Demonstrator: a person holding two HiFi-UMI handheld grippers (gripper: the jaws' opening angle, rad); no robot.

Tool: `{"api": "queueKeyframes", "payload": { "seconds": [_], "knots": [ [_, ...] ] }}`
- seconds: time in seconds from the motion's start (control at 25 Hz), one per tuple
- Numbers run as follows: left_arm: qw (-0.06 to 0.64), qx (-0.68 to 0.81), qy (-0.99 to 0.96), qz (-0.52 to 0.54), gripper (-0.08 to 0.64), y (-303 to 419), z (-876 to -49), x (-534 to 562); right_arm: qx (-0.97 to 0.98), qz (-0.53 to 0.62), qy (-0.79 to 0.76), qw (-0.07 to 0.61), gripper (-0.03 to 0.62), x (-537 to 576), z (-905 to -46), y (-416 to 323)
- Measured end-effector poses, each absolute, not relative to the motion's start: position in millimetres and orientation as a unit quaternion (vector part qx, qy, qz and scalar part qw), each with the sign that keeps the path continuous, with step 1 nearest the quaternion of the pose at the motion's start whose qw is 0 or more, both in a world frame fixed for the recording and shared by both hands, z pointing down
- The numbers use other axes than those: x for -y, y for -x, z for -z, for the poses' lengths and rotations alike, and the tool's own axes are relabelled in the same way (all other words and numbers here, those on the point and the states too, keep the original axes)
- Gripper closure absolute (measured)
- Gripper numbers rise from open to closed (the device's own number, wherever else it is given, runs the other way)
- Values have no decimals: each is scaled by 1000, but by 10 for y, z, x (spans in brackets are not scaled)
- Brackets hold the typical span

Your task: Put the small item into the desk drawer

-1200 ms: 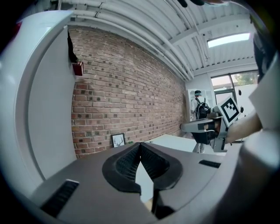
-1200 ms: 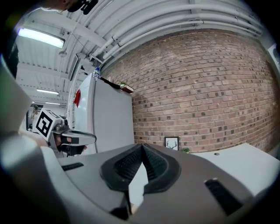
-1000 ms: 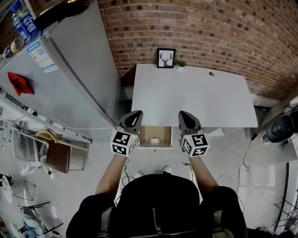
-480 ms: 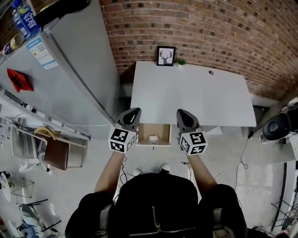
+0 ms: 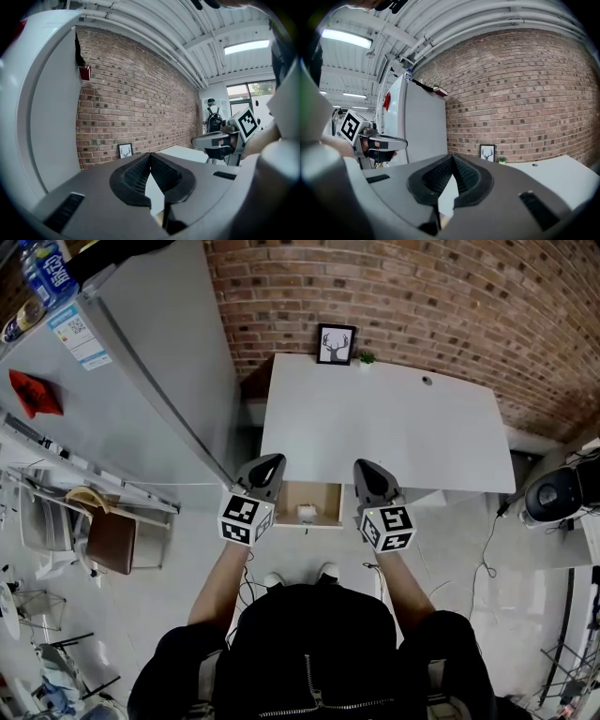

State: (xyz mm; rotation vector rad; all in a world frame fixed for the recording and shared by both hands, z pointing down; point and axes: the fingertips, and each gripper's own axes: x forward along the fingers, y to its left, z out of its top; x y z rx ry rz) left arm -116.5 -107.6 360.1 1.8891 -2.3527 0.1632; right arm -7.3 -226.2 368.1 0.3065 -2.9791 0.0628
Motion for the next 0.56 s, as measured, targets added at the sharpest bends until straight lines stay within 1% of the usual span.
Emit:
{"api": "queueKeyframes", "payload": {
  "seconds": [0.56],
  "knots": [
    [64, 780, -621, -49, 540, 1098, -3647, 1054, 992, -24, -98, 74, 597, 2249, -3735, 9]
  ]
}}
